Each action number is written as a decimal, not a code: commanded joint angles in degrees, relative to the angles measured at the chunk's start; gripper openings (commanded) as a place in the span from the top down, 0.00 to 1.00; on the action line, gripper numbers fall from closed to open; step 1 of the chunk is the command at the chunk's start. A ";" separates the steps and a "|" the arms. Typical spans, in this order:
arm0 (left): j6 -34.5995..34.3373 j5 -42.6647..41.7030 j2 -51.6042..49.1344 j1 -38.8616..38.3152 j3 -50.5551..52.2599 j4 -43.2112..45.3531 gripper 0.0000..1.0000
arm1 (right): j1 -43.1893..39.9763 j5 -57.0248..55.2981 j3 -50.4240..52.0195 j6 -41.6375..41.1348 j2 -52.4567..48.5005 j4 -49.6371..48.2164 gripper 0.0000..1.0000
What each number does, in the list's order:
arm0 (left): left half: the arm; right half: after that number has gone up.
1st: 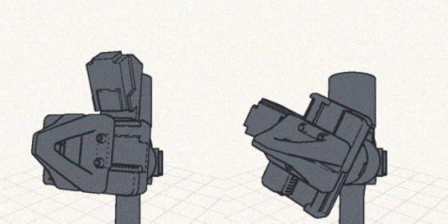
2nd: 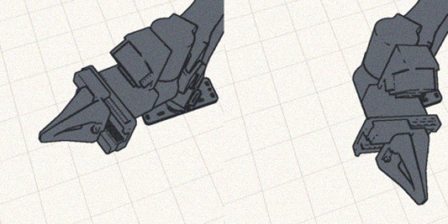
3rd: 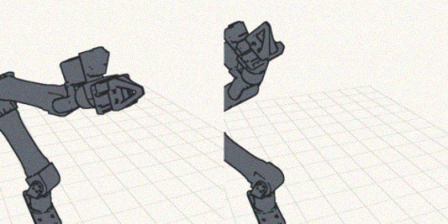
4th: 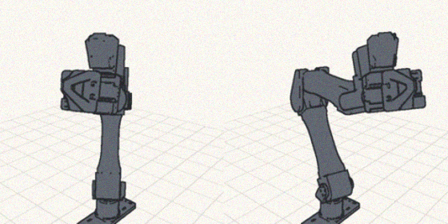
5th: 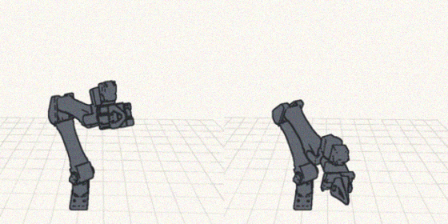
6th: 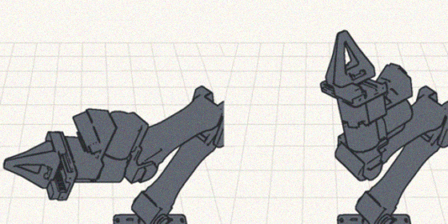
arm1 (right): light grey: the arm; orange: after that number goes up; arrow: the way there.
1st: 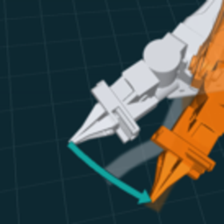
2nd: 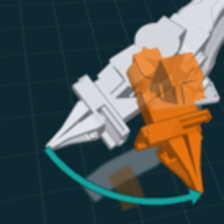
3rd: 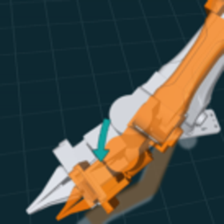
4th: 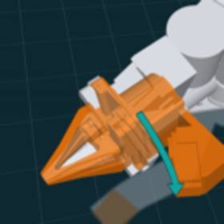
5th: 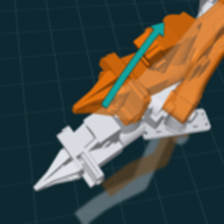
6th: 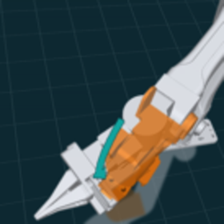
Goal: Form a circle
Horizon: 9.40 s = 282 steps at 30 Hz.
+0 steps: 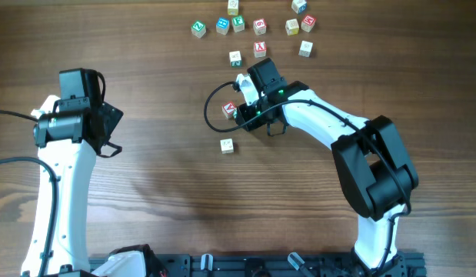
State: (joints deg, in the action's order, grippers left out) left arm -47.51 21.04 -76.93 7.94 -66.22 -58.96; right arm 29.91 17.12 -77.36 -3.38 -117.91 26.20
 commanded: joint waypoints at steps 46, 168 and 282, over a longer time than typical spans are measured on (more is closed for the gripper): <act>-0.76 -0.48 -0.13 0.37 -0.11 -0.02 0.00 | 0.24 -6.73 -0.02 -7.26 -0.57 2.23 0.38; -0.76 -0.48 -0.13 0.37 -0.11 -0.02 0.00 | 0.24 -17.51 0.02 -37.24 -0.28 -1.79 0.95; 20.11 -24.37 -19.34 -40.76 21.99 43.65 0.00 | -20.13 -17.99 2.08 -44.61 -0.81 25.27 0.01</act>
State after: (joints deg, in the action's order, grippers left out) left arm -28.49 -5.58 -92.03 -31.92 -45.19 -17.63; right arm 9.32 0.84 -77.32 -49.34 -116.66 51.22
